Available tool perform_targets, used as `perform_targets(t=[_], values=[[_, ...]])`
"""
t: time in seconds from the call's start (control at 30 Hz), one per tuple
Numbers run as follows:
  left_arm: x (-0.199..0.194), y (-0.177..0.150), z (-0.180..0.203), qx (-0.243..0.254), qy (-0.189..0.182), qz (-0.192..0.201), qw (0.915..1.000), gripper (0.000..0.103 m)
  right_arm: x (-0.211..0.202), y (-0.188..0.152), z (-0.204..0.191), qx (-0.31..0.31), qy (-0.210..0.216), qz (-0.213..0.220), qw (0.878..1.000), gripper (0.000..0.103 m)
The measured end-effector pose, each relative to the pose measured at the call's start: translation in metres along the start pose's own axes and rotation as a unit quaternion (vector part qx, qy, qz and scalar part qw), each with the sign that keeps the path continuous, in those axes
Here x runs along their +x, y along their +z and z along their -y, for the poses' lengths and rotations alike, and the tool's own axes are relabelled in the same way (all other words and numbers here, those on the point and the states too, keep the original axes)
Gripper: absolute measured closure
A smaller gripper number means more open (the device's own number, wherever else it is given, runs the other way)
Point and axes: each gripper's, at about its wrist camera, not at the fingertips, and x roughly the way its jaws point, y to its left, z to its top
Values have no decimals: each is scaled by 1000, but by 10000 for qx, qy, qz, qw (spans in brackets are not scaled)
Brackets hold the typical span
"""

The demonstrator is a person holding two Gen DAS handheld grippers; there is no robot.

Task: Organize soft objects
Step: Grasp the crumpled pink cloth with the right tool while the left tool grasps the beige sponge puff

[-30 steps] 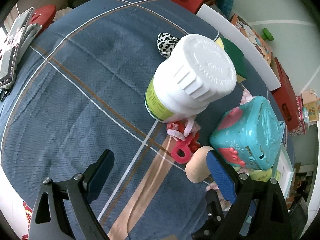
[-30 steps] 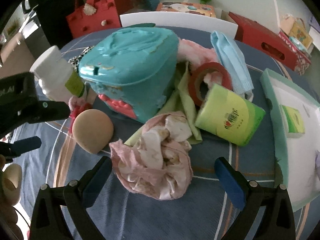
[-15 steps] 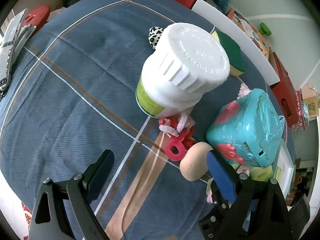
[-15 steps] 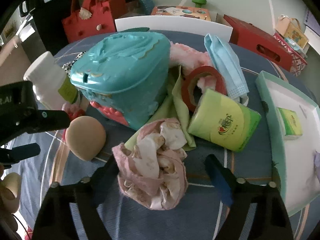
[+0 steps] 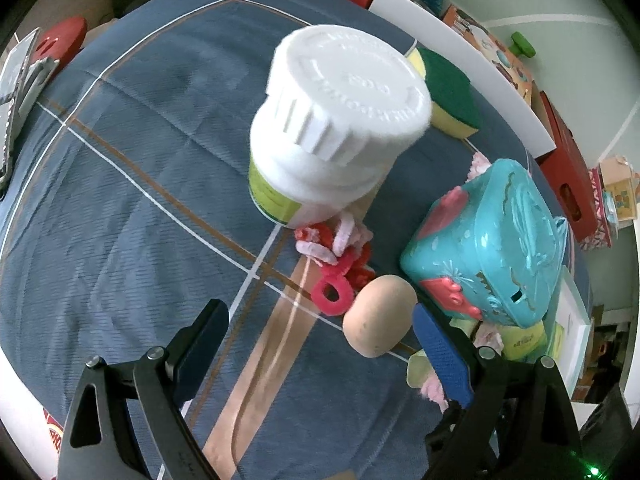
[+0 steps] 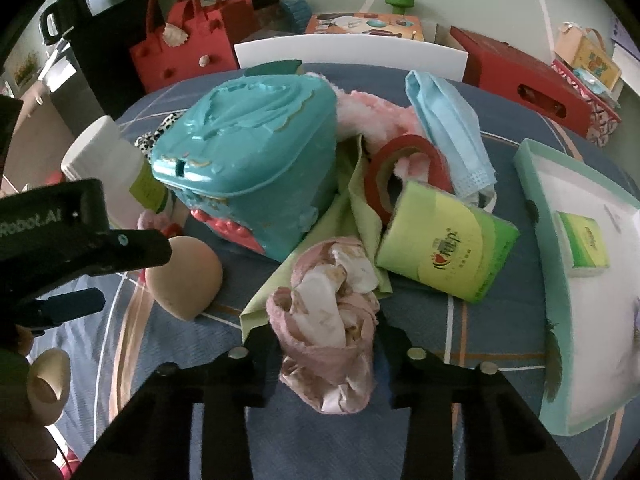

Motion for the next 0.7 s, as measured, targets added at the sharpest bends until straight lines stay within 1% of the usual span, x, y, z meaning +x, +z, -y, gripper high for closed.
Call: perform_targets(t=[0.1,0.13,0.23,0.3,0.57,0.7], values=[[1,0,5,42,-5,-25,10000,10,-2,1,4,49,27,-22,10000,69],[1,-1,7,55,-4,-27,10000,10,-4,2,5,74,24,-22,10000,72],[3,-1,11,68,-19,-33,10000,10,-7,2,14,137,33,2,9999,72],[3,-1,14,64,-50,-41,10000,10,-11,3,19,184,8,38,9998,75],[9,-1,21,18,-156,-68,9999,10,-30,7,40,440,-5,66,9990,76],[12,-1,27,55,-109,-40,9999,10,-39,10,49,491,-32,166,9987,76]])
